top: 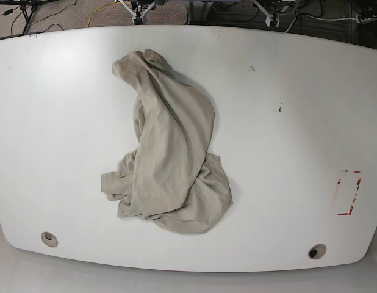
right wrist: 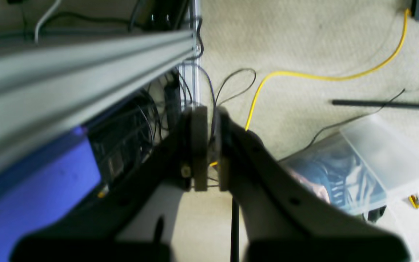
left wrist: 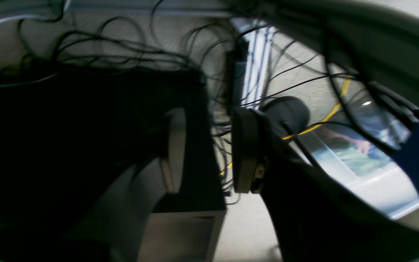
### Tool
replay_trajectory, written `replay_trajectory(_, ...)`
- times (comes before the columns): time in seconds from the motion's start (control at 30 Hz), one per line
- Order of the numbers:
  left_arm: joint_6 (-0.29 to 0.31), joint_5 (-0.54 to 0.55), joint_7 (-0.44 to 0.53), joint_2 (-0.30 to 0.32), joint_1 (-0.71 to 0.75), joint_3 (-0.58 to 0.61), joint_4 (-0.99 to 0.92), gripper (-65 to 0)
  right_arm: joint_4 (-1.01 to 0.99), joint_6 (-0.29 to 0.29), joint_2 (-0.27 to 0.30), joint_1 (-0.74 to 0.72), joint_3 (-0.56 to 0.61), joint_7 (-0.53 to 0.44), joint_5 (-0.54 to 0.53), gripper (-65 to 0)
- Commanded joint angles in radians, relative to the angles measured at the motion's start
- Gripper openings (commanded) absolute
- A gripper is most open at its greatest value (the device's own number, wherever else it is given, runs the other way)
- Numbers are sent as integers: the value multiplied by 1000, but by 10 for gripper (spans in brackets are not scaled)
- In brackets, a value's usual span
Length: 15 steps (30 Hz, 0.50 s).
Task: Layout the t-shirt on the table in an organized manner, then fold the t-shirt properly
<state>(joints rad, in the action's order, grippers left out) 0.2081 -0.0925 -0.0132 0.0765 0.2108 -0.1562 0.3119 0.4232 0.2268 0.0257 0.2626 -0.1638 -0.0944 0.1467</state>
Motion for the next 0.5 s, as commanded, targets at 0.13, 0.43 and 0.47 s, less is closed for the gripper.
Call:
replay_trajectory(0.13,3,3,-1,3,6,0,2,-453,6,3,3,16,-1,-9,-5,-615)
replay_trajectory(0.43,4,3,-1,6,48,-1,56,-453,26,-5,1,73,-4,-77,-9,-615)
replay_trajectory(0.47,4,3,-1,6,60,-1,72,-453,35,-5,1,83,-4,-80,-9,-615)
